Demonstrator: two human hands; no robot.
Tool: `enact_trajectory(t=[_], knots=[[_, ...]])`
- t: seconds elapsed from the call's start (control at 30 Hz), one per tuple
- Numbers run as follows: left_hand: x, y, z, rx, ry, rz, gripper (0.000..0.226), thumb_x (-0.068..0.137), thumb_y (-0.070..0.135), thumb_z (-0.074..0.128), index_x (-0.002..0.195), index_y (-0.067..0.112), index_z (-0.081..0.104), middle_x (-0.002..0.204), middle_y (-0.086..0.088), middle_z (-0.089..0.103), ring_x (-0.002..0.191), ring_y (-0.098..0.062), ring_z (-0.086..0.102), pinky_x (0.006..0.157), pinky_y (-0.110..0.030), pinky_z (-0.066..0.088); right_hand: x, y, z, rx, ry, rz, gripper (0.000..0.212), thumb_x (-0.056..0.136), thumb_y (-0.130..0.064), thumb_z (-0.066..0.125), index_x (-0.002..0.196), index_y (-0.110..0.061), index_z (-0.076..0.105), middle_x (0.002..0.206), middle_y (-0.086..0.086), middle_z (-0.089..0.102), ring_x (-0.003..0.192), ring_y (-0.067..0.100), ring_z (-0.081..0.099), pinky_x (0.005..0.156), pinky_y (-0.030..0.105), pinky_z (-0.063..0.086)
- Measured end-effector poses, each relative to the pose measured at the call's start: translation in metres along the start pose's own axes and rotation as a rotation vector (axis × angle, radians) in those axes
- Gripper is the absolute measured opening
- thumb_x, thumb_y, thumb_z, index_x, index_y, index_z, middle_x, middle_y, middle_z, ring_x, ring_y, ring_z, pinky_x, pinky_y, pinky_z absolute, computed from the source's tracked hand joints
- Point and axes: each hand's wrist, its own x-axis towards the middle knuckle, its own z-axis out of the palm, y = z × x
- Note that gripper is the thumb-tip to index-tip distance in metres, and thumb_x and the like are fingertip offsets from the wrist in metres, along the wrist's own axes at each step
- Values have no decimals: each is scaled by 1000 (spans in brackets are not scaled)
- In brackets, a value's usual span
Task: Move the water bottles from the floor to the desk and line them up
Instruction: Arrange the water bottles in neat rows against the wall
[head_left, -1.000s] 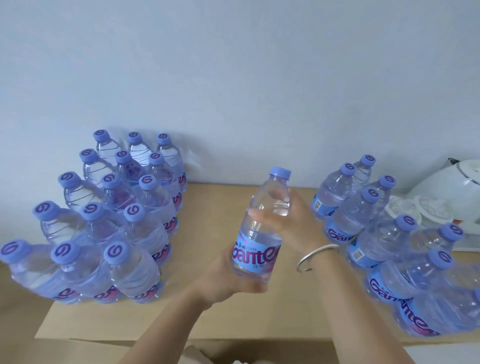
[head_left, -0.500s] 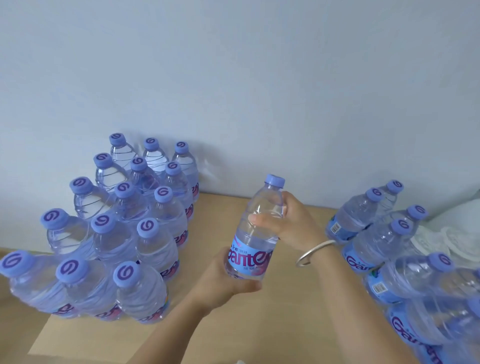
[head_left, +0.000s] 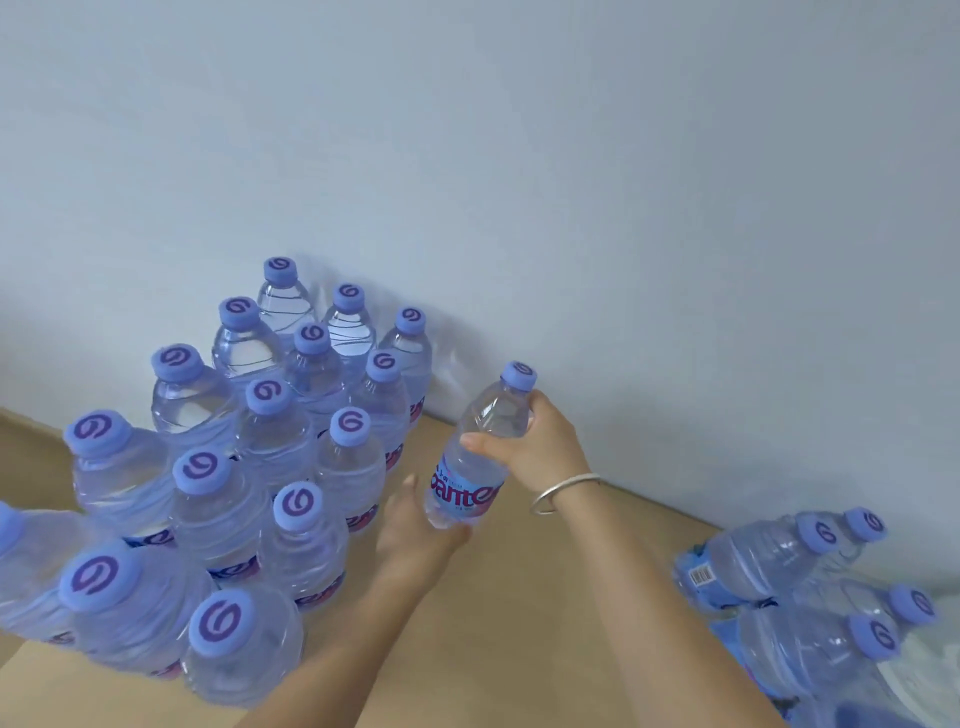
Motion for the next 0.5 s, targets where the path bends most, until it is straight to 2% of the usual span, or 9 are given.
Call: enact_trajectory(t=[0.03, 0.07, 0.13, 0.23, 0.3, 0.43, 0.5], knots=[[3, 0, 3, -9, 29, -18, 56, 66, 14, 75, 118, 24, 55, 115, 4, 60, 110, -22, 59, 85, -32, 48, 8, -3, 4, -25, 6, -18, 56, 62, -36, 83, 108, -22, 53, 103, -6, 63, 97, 14, 60, 83, 30, 50], [5, 0, 6, -28, 22, -2, 46, 69, 6, 70, 108, 27, 56, 106, 6, 63, 102, -23, 61, 80, -32, 50, 15, -6, 7, -40, 8, -30, 55, 62, -35, 83, 106, -22, 53, 102, -5, 64, 95, 15, 61, 83, 31, 50], [10, 0, 10, -53, -4, 32, 44, 69, -4, 64, 94, 31, 54, 91, 7, 65, 86, -20, 62, 72, -31, 52, 28, -8, 13, -37, 0, -37, 53, 62, -33, 83, 104, -22, 53, 99, -5, 64, 91, 15, 62, 81, 30, 51], [26, -1, 14, -67, 54, 55, 38, 69, -9, 58, 96, 17, 58, 94, -7, 65, 76, -18, 58, 58, -11, 44, 44, -4, 20, -20, -11, -44, 52, 64, -28, 84, 105, -23, 52, 97, -5, 62, 89, 14, 60, 76, 24, 47], [36, -2, 20, -83, 77, 30, 33, 70, -10, 56, 96, 9, 59, 95, -13, 62, 71, -17, 53, 49, -8, 39, 52, 1, 27, -16, 14, -40, 55, 63, -26, 84, 108, -20, 53, 98, -3, 62, 90, 16, 60, 75, 22, 44], [50, -3, 34, -149, 60, -48, 43, 74, -2, 58, 115, 10, 55, 107, -11, 56, 72, -12, 52, 52, -7, 38, 69, 8, 37, -55, 94, -82, 56, 57, -25, 85, 105, -18, 58, 102, 5, 64, 86, 16, 60, 68, 15, 39], [56, -1, 36, -172, 72, -92, 49, 77, 3, 62, 124, 9, 51, 118, -8, 55, 87, -18, 54, 65, -12, 39, 75, 10, 42, -63, 91, -106, 59, 56, -26, 86, 107, -16, 58, 104, 7, 62, 88, 16, 60, 72, 16, 40]])
